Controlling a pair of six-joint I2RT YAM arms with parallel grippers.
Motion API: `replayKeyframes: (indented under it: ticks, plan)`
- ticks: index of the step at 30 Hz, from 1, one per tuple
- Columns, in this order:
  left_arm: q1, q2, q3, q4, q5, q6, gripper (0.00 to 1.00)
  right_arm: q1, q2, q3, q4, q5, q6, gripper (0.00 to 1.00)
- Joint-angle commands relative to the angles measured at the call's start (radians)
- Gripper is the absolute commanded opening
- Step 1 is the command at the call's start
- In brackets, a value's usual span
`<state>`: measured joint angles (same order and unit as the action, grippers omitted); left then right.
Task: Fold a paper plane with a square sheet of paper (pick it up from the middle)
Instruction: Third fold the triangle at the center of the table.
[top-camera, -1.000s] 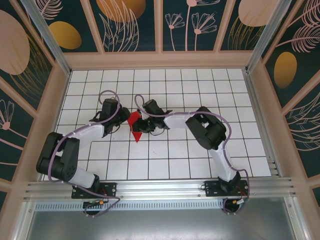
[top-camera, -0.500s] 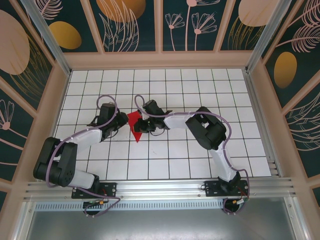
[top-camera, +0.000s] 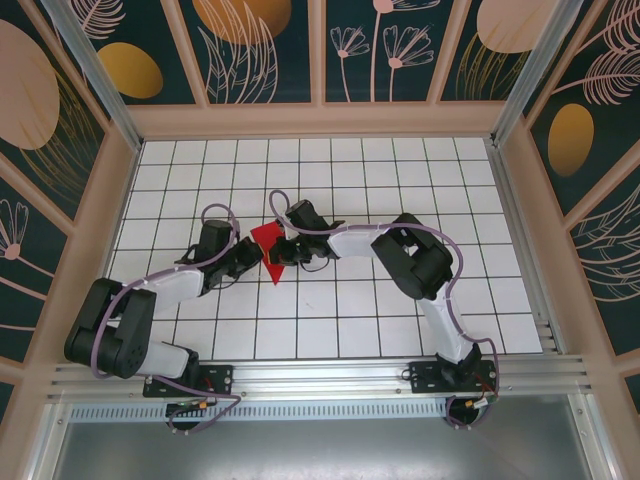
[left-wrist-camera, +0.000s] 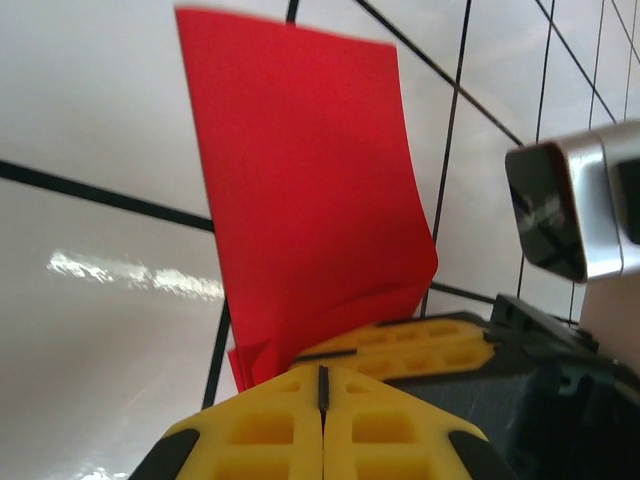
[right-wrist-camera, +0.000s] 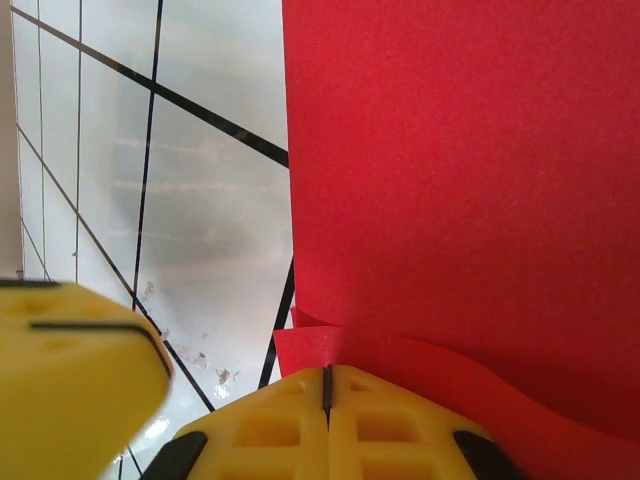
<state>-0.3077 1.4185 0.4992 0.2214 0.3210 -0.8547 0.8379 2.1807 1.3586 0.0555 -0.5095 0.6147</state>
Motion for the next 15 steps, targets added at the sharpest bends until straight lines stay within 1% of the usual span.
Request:
replayKeyframes:
  ticks: [1, 8, 15]
  plan:
    - [-0.014, 0.019, -0.016, 0.049, 0.039, -0.014, 0.04, 0.001, 0.025, -0.002, -0.052, 0.042, -0.001, 0.0]
    - [-0.019, 0.071, -0.013, 0.07, 0.032, -0.015, 0.0, 0.001, 0.028, 0.001, -0.056, 0.045, 0.005, 0.0]
    - [-0.018, 0.104, -0.014, 0.057, -0.004, -0.014, 0.0, 0.001, 0.027, 0.0, -0.057, 0.049, 0.009, 0.0]
